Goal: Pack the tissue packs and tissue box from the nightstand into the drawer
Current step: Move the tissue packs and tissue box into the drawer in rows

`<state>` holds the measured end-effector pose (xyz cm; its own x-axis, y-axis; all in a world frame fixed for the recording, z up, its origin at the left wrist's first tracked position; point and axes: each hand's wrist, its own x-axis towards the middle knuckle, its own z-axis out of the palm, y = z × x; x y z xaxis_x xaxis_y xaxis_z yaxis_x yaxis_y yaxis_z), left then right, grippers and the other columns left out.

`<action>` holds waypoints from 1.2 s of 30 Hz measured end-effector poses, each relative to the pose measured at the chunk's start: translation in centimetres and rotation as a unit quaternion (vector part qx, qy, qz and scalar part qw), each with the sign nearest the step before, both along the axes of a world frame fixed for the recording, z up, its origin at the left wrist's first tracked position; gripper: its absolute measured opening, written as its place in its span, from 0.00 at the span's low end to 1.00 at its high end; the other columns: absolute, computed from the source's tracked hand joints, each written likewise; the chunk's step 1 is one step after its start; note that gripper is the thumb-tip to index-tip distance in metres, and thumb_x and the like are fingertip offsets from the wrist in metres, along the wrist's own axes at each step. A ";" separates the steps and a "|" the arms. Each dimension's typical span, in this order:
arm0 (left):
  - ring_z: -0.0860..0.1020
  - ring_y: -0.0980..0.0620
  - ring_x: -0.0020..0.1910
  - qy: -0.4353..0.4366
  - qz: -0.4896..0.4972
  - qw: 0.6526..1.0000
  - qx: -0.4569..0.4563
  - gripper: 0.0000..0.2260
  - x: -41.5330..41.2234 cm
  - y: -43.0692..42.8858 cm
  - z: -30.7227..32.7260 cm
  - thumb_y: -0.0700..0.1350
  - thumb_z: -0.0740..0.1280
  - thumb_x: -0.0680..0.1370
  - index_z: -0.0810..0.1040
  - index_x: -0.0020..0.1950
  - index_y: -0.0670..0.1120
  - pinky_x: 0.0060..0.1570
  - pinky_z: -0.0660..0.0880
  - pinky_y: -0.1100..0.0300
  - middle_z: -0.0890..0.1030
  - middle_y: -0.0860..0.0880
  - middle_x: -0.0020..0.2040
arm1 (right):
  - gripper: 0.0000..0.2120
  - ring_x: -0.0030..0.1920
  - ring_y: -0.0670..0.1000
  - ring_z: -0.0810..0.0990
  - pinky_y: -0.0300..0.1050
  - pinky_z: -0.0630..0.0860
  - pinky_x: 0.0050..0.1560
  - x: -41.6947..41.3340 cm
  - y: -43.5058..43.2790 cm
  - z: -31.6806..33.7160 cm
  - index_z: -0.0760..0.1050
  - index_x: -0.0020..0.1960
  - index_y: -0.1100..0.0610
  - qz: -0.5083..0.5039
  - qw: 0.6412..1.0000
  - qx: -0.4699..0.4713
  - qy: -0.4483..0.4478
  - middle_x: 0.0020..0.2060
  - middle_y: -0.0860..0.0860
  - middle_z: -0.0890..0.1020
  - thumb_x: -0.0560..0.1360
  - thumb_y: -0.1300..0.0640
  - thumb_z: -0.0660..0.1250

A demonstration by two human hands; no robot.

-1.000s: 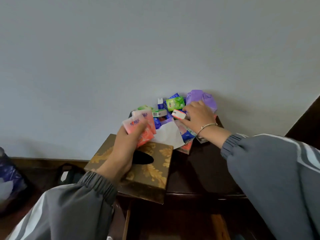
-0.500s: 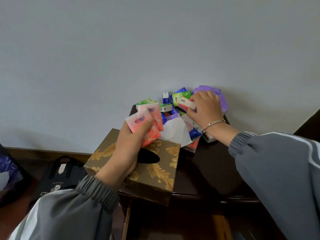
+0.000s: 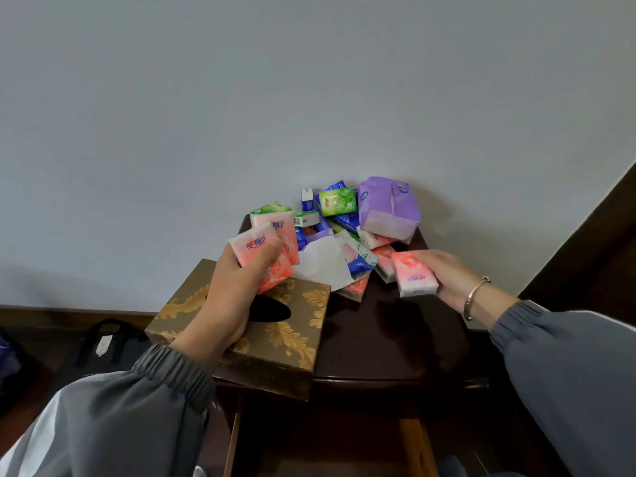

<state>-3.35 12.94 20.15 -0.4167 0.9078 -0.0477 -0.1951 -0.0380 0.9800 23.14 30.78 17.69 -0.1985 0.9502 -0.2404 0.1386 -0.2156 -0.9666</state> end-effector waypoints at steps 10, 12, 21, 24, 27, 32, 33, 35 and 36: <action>0.85 0.50 0.42 0.006 0.005 1.000 -0.007 0.15 0.0 0.0 -0.1 0.55 0.70 0.74 0.77 0.59 0.55 0.31 0.80 0.45 0.85 0.52 0.46 | 0.13 0.55 0.50 0.78 0.40 0.70 0.53 -1.1 1.8 -1.7 0.79 0.58 0.52 0.160 0.877 0.228 -0.392 0.58 0.53 0.80 0.76 0.54 0.64; 0.85 0.51 0.42 0.004 0.007 1.000 -0.008 0.16 0.0 0.1 -0.2 0.55 0.70 0.74 0.76 0.61 0.54 0.31 0.79 0.45 0.85 0.52 0.46 | 0.13 0.50 0.49 0.77 0.39 0.69 0.49 -0.3 1.3 -1.0 0.79 0.58 0.50 0.187 0.852 0.226 -0.434 0.56 0.53 0.81 0.75 0.53 0.64; 0.85 0.51 0.43 0.007 0.010 1.000 -0.007 0.18 -0.1 0.1 -0.3 0.55 0.70 0.74 0.76 0.63 0.54 0.32 0.80 0.45 0.84 0.51 0.50 | 0.11 0.48 0.44 0.79 0.35 0.73 0.50 3.5 -3.5 0.1 0.79 0.56 0.52 0.232 0.885 0.192 -0.354 0.52 0.47 0.81 0.74 0.54 0.69; 0.84 0.51 0.43 0.009 0.010 1.000 -0.007 0.19 -0.1 0.1 -0.3 0.56 0.70 0.74 0.75 0.64 0.53 0.32 0.80 0.45 0.83 0.50 0.51 | 0.09 0.35 0.37 0.80 0.27 0.73 0.36 3.7 -3.4 0.9 0.80 0.52 0.59 0.168 0.947 0.166 -0.218 0.41 0.50 0.83 0.72 0.59 0.71; 0.85 0.51 0.43 0.011 0.006 1.000 0.000 0.19 0.0 0.0 -0.4 0.55 0.71 0.74 0.76 0.63 0.53 0.32 0.79 0.44 0.84 0.50 0.50 | 0.13 0.36 0.44 0.82 0.30 0.76 0.34 3.6 -2.5 2.4 0.77 0.55 0.61 0.152 0.962 0.134 -0.183 0.44 0.55 0.83 0.71 0.62 0.72; 0.85 0.51 0.43 0.013 0.013 1.000 -0.002 0.13 -0.1 0.1 -0.5 0.56 0.71 0.73 0.77 0.57 0.58 0.32 0.80 0.43 0.84 0.52 0.47 | 0.18 0.54 0.48 0.79 0.39 0.75 0.53 2.5 0.0 4.7 0.76 0.62 0.48 0.322 0.873 0.114 -0.348 0.57 0.49 0.80 0.75 0.63 0.67; 0.85 0.51 0.43 0.011 0.013 1.000 -0.001 0.12 -0.2 0.2 -0.5 0.56 0.71 0.73 0.77 0.55 0.59 0.32 0.80 0.43 0.84 0.53 0.46 | 0.20 0.55 0.48 0.78 0.40 0.74 0.54 1.9 0.5 4.8 0.76 0.62 0.45 0.346 0.846 0.115 -0.388 0.57 0.47 0.79 0.75 0.64 0.65; 0.85 0.51 0.43 0.009 0.013 1.000 0.000 0.11 -0.2 0.2 -0.5 0.56 0.71 0.73 0.77 0.54 0.59 0.32 0.80 0.43 0.84 0.53 0.46 | 0.22 0.55 0.47 0.76 0.41 0.73 0.53 0.5 1.1 5.1 0.76 0.59 0.40 0.381 0.809 0.113 -0.433 0.57 0.44 0.76 0.75 0.65 0.62; 0.85 0.51 0.43 0.009 0.011 1.000 0.000 0.12 -0.2 0.2 -0.5 0.56 0.71 0.73 0.78 0.55 0.59 0.32 0.80 0.43 0.84 0.53 0.46 | 0.23 0.55 0.46 0.75 0.40 0.71 0.54 -0.1 1.3 5.1 0.76 0.58 0.39 0.396 0.790 0.124 -0.451 0.56 0.42 0.75 0.75 0.65 0.62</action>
